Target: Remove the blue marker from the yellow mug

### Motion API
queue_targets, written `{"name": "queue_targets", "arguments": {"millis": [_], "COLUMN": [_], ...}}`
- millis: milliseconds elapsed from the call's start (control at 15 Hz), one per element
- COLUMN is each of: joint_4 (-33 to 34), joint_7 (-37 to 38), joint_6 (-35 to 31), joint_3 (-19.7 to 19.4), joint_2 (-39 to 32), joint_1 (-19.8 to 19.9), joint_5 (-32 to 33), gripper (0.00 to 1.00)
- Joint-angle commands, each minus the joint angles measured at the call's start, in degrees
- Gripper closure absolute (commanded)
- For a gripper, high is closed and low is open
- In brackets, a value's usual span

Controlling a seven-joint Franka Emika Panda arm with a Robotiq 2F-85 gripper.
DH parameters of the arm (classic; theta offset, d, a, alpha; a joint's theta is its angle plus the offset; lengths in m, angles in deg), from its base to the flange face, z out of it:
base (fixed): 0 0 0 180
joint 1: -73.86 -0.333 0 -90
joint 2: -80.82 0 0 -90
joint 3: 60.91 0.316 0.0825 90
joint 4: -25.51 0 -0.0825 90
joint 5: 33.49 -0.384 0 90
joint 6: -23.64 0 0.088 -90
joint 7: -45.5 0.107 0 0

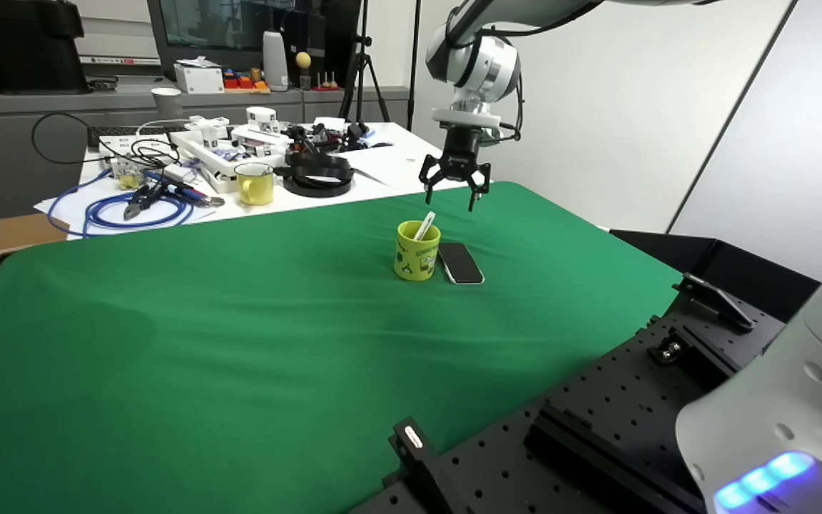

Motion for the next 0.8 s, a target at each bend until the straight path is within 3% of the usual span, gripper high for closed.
{"name": "queue_targets", "arguments": {"millis": [0,267,733], "joint_4": [-1.70,-3.85,-12.91], "joint_7": [2.53,1.96,0.57], "joint_6": [0.78,-1.22,-10.63], "joint_3": [0.49,0.51,1.12], "joint_2": [2.21,2.86,5.48], "joint_1": [-0.11,-0.62,-2.07], "joint_5": [-2.14,-4.16,-8.75], "gripper": [0.00,0.00,0.00]}}
